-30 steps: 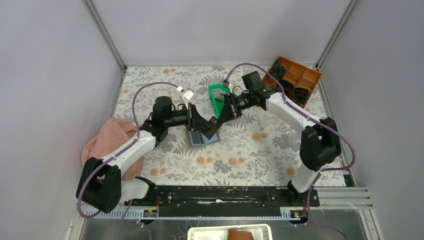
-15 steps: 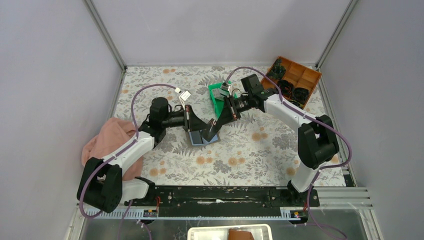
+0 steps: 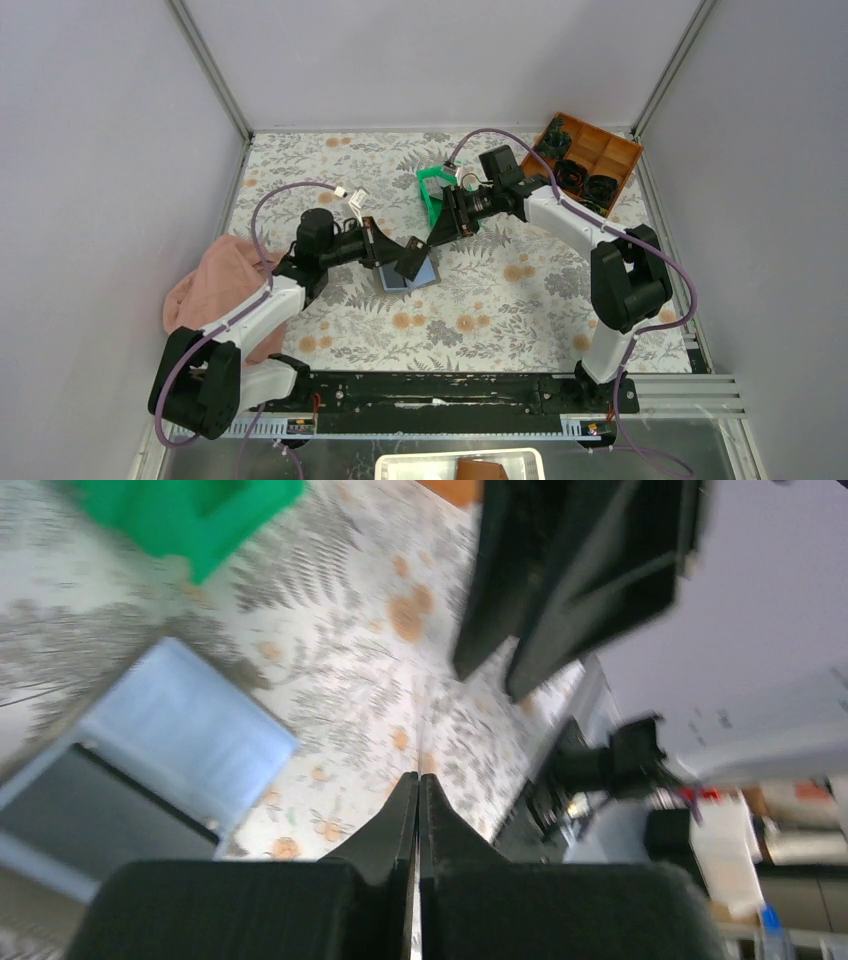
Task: Put the credit cards into the card holder
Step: Pick up the credit card from the storage box, then insert the credit card into the card holder.
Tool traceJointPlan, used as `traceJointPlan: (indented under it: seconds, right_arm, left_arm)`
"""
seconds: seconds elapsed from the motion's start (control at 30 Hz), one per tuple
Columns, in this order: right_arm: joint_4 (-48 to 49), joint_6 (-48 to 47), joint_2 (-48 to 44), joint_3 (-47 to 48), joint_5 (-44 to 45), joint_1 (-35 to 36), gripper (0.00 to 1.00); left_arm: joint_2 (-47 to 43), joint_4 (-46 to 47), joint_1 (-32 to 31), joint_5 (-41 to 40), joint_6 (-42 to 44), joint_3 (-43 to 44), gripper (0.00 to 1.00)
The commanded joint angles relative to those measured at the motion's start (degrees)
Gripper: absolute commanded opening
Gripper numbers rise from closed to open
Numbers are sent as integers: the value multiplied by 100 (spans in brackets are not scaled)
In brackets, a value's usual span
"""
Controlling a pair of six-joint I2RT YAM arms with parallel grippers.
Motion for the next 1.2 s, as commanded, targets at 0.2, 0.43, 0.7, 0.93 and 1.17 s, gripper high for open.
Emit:
traceJointPlan:
  seconds: [0.2, 0.43, 0.7, 0.93, 1.17]
  right_arm:
    - [27, -51, -76, 328, 1922, 223, 36]
    - [1, -28, 225, 309, 3174, 735, 29]
    - [246, 95, 461, 84, 3955, 1080, 12]
    - [318, 28, 718, -40, 4224, 1187, 4]
    - [305, -47, 921, -40, 4482, 1255, 0]
  left_arm:
    - [-593, -681, -13, -2748, -464, -489, 0]
    - [-637, -295, -235, -3438, -894, -988, 0]
    - [-412, 490, -605, -3888, -1432, -1454, 0]
    - [-221, 810, -771, -4229, -1596, -1517, 0]
    - [61, 1126, -851, -4416, -1731, -1562, 0]
